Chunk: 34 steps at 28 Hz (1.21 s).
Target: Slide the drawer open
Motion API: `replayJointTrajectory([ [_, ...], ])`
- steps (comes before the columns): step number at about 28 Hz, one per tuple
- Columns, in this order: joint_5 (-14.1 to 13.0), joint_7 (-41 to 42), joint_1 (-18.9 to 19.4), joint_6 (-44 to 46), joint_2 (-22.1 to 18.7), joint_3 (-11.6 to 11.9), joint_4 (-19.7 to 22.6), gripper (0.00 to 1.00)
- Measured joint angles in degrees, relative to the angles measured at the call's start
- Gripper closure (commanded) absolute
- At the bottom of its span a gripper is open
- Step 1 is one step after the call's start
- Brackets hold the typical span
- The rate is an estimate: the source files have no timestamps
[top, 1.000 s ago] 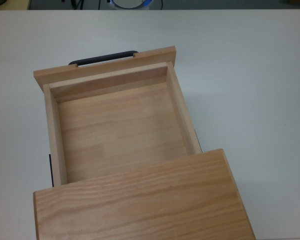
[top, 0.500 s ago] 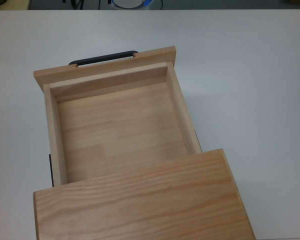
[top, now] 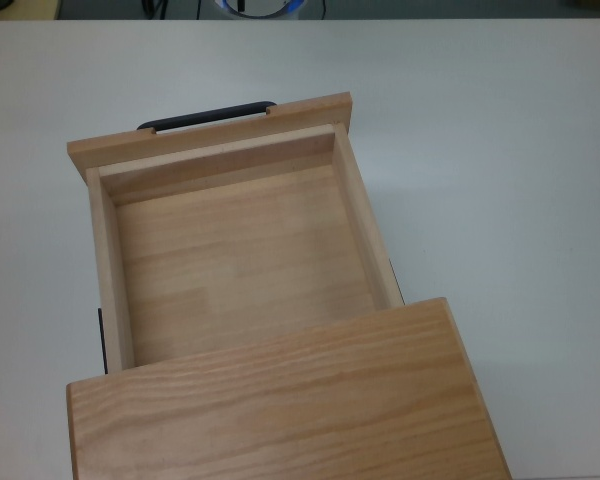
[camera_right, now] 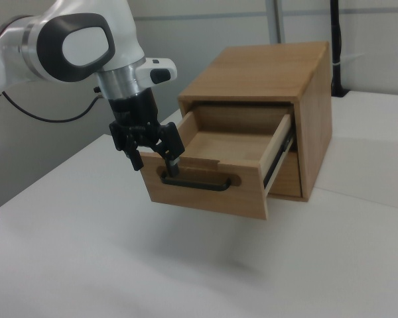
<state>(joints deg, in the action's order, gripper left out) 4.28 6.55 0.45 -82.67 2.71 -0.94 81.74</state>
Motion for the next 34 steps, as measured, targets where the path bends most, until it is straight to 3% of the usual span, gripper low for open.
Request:
replayJointTrajectory([
  [10,-0.48,-5.92,-0.02,-0.06,0.00,0.08,0.00,0.00],
  [34,-0.48,-6.16,-0.08,-0.18,0.00,0.08,-0.32,0.00],
])
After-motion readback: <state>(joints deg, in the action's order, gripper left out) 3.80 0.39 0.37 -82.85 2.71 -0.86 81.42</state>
